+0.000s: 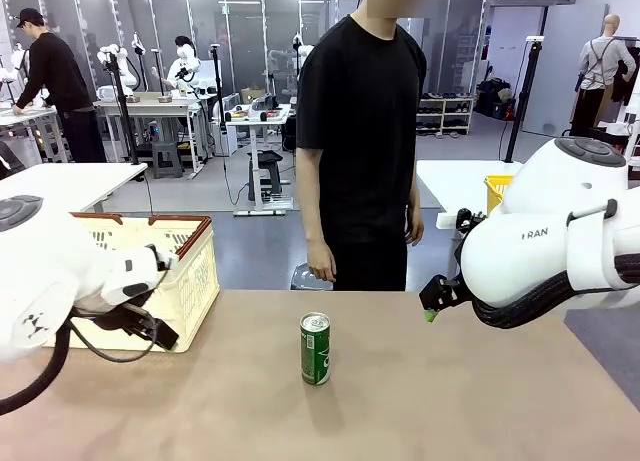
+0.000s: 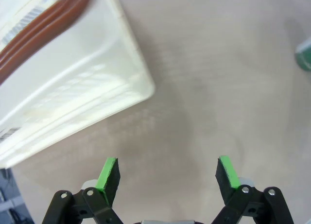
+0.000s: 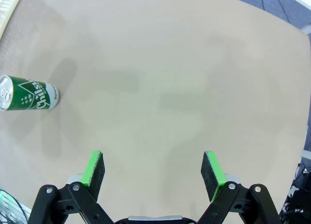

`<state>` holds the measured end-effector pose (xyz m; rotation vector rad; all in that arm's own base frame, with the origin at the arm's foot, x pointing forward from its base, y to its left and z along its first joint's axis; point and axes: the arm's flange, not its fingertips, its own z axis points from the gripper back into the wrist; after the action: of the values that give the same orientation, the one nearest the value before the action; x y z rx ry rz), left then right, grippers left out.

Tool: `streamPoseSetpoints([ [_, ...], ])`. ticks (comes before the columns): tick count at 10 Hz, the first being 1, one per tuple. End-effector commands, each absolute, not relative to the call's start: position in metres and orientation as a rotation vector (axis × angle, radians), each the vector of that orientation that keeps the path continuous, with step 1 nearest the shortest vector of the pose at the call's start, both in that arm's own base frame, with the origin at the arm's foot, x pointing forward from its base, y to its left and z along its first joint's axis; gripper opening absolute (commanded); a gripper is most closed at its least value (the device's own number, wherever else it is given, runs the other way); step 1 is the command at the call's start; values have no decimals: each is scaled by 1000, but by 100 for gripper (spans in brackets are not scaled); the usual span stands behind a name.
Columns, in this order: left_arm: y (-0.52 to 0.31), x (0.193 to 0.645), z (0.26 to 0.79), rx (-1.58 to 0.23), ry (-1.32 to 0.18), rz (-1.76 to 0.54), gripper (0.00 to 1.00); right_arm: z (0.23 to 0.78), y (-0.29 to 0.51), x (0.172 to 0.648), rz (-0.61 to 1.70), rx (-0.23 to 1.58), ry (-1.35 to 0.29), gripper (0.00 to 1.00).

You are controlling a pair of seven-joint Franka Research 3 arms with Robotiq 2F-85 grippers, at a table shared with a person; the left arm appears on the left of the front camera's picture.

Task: Place the drinks into the Shopping basket.
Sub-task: Pick up one drink and place it into the Shopping basket.

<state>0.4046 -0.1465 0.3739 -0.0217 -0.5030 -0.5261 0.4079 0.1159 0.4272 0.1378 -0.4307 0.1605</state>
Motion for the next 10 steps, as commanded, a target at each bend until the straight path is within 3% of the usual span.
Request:
streamPoseSetpoints([
  [1, -157, 406, 387, -66, -458, -681, 100, 427, 115, 408, 159, 141, -431, 100],
  [6, -253, 448, 435, -28, -491, -1011, 100, 427, 115, 408, 159, 141, -431, 100],
  [10, -302, 458, 455, -56, -486, -1140, 100, 427, 115, 408, 159, 141, -431, 100],
])
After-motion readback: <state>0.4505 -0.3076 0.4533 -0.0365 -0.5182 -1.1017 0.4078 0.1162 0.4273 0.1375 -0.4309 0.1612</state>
